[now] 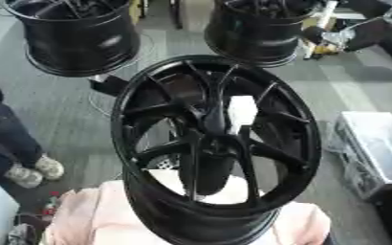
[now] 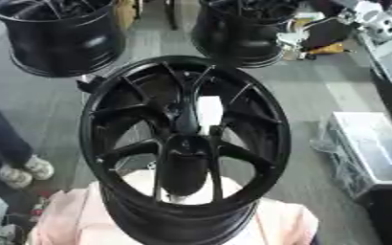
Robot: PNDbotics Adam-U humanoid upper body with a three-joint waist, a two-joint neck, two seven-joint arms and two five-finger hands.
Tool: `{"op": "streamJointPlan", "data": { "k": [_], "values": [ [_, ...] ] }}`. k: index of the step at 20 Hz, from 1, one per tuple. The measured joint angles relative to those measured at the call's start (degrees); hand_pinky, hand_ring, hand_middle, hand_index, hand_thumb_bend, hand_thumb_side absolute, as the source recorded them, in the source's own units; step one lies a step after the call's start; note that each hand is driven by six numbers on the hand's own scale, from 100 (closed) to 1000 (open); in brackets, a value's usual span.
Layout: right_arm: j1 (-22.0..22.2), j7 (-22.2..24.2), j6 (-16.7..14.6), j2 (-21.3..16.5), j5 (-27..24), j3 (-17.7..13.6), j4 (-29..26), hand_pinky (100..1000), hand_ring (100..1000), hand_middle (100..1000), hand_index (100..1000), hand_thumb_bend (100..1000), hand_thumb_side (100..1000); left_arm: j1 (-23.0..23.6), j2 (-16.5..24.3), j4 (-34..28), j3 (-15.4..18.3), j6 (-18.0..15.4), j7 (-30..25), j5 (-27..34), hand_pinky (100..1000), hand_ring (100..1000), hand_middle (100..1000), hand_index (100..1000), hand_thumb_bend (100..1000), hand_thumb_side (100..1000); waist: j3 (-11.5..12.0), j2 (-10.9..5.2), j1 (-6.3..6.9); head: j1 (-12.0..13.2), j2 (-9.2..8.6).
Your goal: Pull the pin out of the wheel hub.
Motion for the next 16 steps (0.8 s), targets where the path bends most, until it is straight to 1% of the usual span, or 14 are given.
{"op": "streamJointPlan", "data": {
  "k": [2,3,6,9,16],
  "values": [
    [-0.6,3.2,-0.7,1.0,0.0,1.1,1.2,802,837,869,920,351,410,0.0,0.0,0.0,0.0,0.0,-0.1,0.0,703,609,617,723,213,766,0.1,0.00,-0.01,0.0,0.00],
    [-0.9,4.3,-0.4,1.5,-0.1,1.6,1.8,804,846,873,923,353,388,0.0,0.0,0.0,0.0,0.0,-0.2,0.0,704,610,618,722,213,768,0.1,0.00,-0.02,0.0,0.00],
    [-1.6,6.3,1.6,2.7,-0.2,2.5,3.7,802,845,873,925,370,373,0.0,0.0,0.0,-0.1,0.0,-0.5,-0.1,704,610,618,722,212,769,0.2,0.01,-0.03,0.0,0.00],
    [-2.2,7.4,2.7,4.1,-0.1,3.1,5.7,799,842,872,927,384,384,0.0,0.0,0.0,-0.2,0.1,-0.7,-0.2,704,610,618,722,211,769,0.3,0.02,-0.04,0.0,0.00],
    [-2.9,8.0,3.3,6.3,0.6,3.6,8.8,797,834,865,926,392,391,0.0,0.0,0.0,-0.3,0.1,-0.9,-0.2,705,611,619,722,210,771,0.5,0.03,-0.20,0.0,0.00]
  ]
}}
